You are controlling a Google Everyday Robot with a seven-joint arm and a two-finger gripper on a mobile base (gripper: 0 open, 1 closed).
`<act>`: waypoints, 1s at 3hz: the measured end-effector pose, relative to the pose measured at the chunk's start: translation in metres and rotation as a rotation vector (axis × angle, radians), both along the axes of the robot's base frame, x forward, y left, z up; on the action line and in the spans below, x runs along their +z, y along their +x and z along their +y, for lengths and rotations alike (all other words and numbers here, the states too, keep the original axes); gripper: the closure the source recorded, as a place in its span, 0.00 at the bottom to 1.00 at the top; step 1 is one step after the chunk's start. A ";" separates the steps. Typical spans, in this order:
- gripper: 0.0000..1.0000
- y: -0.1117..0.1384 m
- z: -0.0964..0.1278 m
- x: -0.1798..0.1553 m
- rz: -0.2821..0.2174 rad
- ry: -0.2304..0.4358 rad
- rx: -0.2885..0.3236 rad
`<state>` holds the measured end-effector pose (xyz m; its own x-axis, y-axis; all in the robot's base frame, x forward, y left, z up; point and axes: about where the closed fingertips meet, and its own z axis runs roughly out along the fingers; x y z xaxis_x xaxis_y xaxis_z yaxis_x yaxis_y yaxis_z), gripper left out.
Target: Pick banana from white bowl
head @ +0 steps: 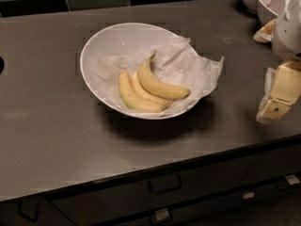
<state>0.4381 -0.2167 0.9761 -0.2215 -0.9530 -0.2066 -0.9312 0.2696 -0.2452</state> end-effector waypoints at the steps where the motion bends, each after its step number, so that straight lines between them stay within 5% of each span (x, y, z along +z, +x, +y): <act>1: 0.00 0.000 0.000 0.000 0.000 0.000 0.000; 2: 0.00 0.003 0.005 0.000 -0.005 0.003 0.011; 3: 0.00 0.034 0.055 -0.005 0.003 0.048 0.069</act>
Offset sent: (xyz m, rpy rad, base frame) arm 0.0097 0.0157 -0.0047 0.0075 0.0087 0.0370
